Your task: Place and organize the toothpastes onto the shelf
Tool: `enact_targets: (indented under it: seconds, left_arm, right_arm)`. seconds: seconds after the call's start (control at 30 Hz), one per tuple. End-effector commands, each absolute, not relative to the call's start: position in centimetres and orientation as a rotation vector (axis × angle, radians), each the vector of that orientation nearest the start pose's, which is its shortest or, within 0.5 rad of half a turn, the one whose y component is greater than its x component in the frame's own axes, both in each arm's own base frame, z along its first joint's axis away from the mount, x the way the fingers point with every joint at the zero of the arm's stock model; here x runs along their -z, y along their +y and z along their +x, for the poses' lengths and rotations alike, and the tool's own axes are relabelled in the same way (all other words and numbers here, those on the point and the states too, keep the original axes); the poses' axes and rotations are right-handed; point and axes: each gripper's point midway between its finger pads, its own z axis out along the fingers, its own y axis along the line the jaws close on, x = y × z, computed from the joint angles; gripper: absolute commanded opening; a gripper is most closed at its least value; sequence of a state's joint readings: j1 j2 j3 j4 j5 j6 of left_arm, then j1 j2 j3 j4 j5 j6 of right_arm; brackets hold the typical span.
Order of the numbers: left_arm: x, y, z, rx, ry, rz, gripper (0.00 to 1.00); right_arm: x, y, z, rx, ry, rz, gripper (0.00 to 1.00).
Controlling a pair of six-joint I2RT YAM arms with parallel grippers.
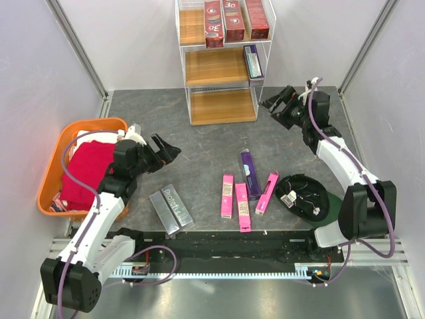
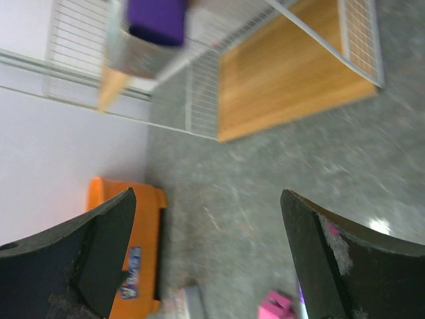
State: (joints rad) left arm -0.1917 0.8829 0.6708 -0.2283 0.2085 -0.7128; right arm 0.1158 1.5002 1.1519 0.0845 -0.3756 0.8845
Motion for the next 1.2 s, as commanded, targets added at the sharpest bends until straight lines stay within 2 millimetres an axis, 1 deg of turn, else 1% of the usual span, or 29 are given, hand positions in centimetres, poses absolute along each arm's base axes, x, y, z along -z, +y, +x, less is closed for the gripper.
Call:
enact_targets:
  seconds: [0.0, 0.07, 0.1, 0.17, 0.2, 0.23, 0.27, 0.33, 0.37, 0.47, 0.53, 0.6, 0.63, 0.7, 0.73, 0.77, 0.87, 0.9, 0.93, 1.0, 1.03, 1.07, 1.1, 1.17]
  left_arm:
    - [-19.6, -12.5, 29.7, 0.788, 2.029, -0.347, 1.0]
    - [-19.4, -12.6, 29.8, 0.794, 2.034, -0.343, 1.0]
    - [-19.2, -12.7, 29.9, 0.797, 2.039, -0.344, 1.0]
    - [-19.0, -12.9, 29.9, 0.806, 2.049, -0.34, 1.0]
    - [-18.8, -12.9, 29.9, 0.808, 2.053, -0.339, 1.0]
    - [-18.7, -13.0, 30.0, 0.81, 2.053, -0.338, 1.0]
    - [-18.7, -13.0, 30.0, 0.811, 2.053, -0.339, 1.0]
    - [-18.3, -13.1, 30.1, 0.818, 2.062, -0.339, 1.0]
    - [-18.2, -13.2, 30.1, 0.82, 2.064, -0.34, 1.0]
    - [-18.0, -13.3, 30.3, 0.826, 2.07, -0.337, 1.0]
    - [-17.9, -13.3, 30.3, 0.824, 2.073, -0.335, 1.0]
    - [-17.8, -13.2, 30.3, 0.818, 2.074, -0.336, 1.0]
    - [-17.7, -13.2, 30.3, 0.816, 2.077, -0.336, 1.0]
    - [-17.6, -13.3, 30.3, 0.816, 2.08, -0.334, 1.0]
    - [-17.4, -13.3, 30.3, 0.816, 2.085, -0.338, 1.0]
    - [-17.4, -13.3, 30.3, 0.817, 2.087, -0.337, 1.0]
    - [-17.2, -13.3, 30.3, 0.819, 2.093, -0.337, 1.0]
    - [-17.1, -13.4, 30.3, 0.82, 2.097, -0.338, 1.0]
    - [-17.2, -13.4, 30.3, 0.822, 2.093, -0.333, 1.0]
    - [-17.4, -13.4, 30.3, 0.826, 2.089, -0.327, 0.99]
    - [-17.5, -13.4, 30.3, 0.825, 2.089, -0.325, 0.99]
    - [-17.5, -13.5, 30.3, 0.829, 2.088, -0.323, 0.99]
    - [-17.5, -13.5, 30.3, 0.829, 2.09, -0.321, 0.99]
    - [-17.8, -13.6, 30.3, 0.832, 2.088, -0.312, 0.99]
  right_arm:
    - [-21.2, 13.0, 41.5, -0.839, 2.049, 0.409, 0.98]
    - [-19.7, 12.4, 40.5, -0.793, 2.088, 0.406, 0.98]
    - [-18.0, 12.2, 39.7, -0.768, 2.132, 0.404, 0.98]
    - [-16.4, 11.6, 38.9, -0.72, 2.174, 0.433, 0.98]
    - [-15.2, 11.4, 38.2, -0.702, 2.21, 0.44, 0.98]
    - [-14.6, 11.2, 37.9, -0.685, 2.229, 0.452, 0.98]
    - [-13.3, 10.7, 37.4, -0.649, 2.266, 0.484, 0.98]
    - [-12.0, 10.3, 36.8, -0.616, 2.305, 0.508, 0.98]
    - [-10.9, 10.0, 36.3, -0.58, 2.338, 0.532, 0.98]
    - [-8.8, 9.6, 35.3, -0.525, 2.409, 0.557, 0.98]
    - [-8.2, 10.1, 34.7, -0.517, 2.435, 0.52, 0.97]
    - [-8.4, 10.6, 34.6, -0.501, 2.437, 0.488, 0.97]
    - [-8.8, 11.7, 34.4, -0.506, 2.437, 0.431, 0.97]
    - [-9.8, 12.6, 34.6, -0.476, 2.418, 0.375, 0.97]
    - [-9.8, 14.0, 34.1, -0.468, 2.435, 0.314, 0.97]
    - [-10.5, 14.6, 34.4, -0.451, 2.428, 0.268, 0.97]
    - [-10.3, 16.7, 34.0, -0.388, 2.447, 0.167, 0.98]
    - [-10.0, 17.1, 33.9, -0.368, 2.455, 0.149, 0.97]
    - [-9.1, 17.7, 33.4, -0.336, 2.479, 0.113, 0.97]
    - [-8.3, 18.6, 32.9, -0.309, 2.499, 0.058, 0.97]
    - [-7.3, 18.2, 32.9, -0.246, 2.515, 0.058, 0.97]
    - [-6.7, 18.1, 32.7, -0.212, 2.525, 0.045, 0.96]
    - [-5.6, 18.0, 32.4, -0.175, 2.552, 0.028, 0.96]
    - [-4.7, 17.6, 32.0, -0.123, 2.574, 0.021, 0.95]
